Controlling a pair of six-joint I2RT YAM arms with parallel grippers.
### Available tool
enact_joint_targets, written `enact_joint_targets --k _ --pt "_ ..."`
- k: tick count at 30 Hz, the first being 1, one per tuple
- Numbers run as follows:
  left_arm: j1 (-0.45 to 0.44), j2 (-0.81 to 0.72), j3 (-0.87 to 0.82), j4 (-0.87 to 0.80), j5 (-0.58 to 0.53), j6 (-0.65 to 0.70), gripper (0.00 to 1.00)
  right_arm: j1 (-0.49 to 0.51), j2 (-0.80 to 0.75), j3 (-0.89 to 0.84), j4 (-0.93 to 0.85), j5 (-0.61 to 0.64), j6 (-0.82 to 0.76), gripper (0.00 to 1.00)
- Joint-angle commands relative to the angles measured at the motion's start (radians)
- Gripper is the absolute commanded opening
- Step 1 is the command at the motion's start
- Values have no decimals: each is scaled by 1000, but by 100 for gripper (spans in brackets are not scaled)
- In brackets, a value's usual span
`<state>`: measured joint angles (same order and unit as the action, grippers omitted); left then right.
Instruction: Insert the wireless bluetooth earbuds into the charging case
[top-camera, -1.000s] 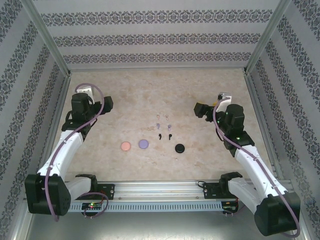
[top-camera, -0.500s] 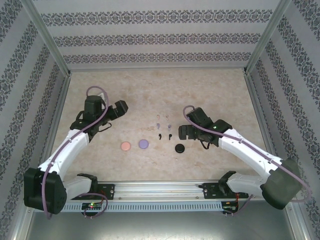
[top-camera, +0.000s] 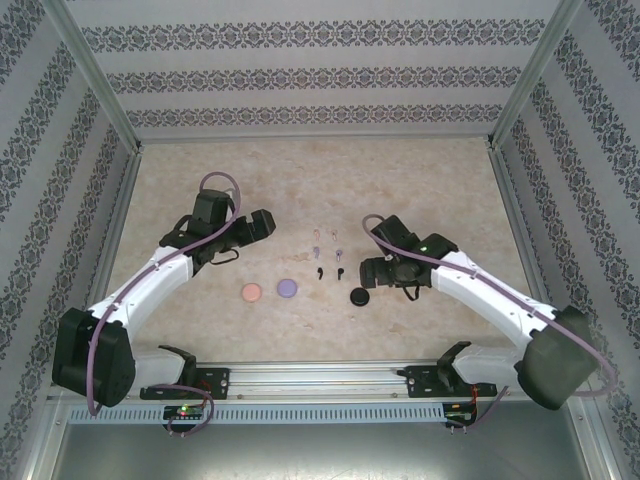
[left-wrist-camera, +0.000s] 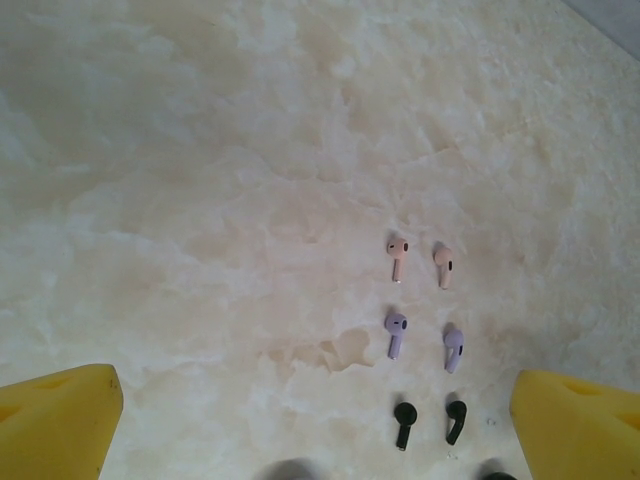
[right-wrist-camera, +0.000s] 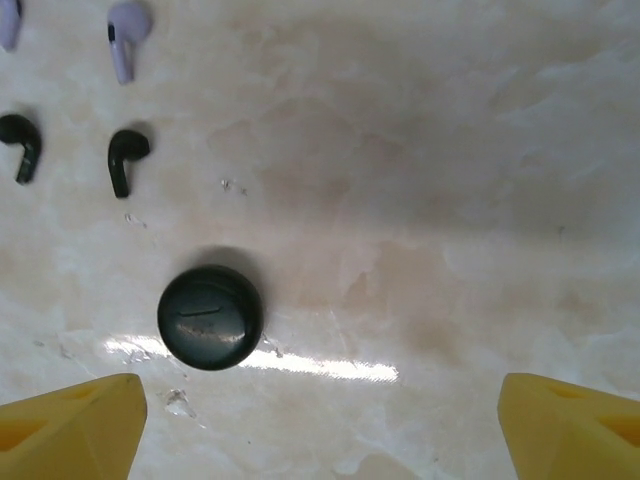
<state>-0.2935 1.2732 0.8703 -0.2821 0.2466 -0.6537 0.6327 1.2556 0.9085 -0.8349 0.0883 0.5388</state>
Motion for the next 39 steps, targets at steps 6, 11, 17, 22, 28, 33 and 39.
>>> enact_joint_targets --k 6,11,17,22,28,33,39 --pt "-12 0 71 -148 -88 -119 99 56 156 50 -15 -72 -89 85" --pt "-13 -7 75 -195 -113 -152 99 73 248 77 15 -110 -115 85" --pt "-18 -22 70 -213 -136 -136 99 98 349 118 46 -128 -128 83" --pt "-19 2 78 -197 -115 -120 99 111 415 134 65 -118 -116 79" --pt "-20 35 85 -172 -91 -109 99 121 463 141 56 -82 -97 74" --pt "-22 43 86 -152 -85 -104 99 123 479 129 61 -70 -76 67" --pt "-23 41 90 -153 -81 -95 99 136 495 112 75 -51 -45 63"
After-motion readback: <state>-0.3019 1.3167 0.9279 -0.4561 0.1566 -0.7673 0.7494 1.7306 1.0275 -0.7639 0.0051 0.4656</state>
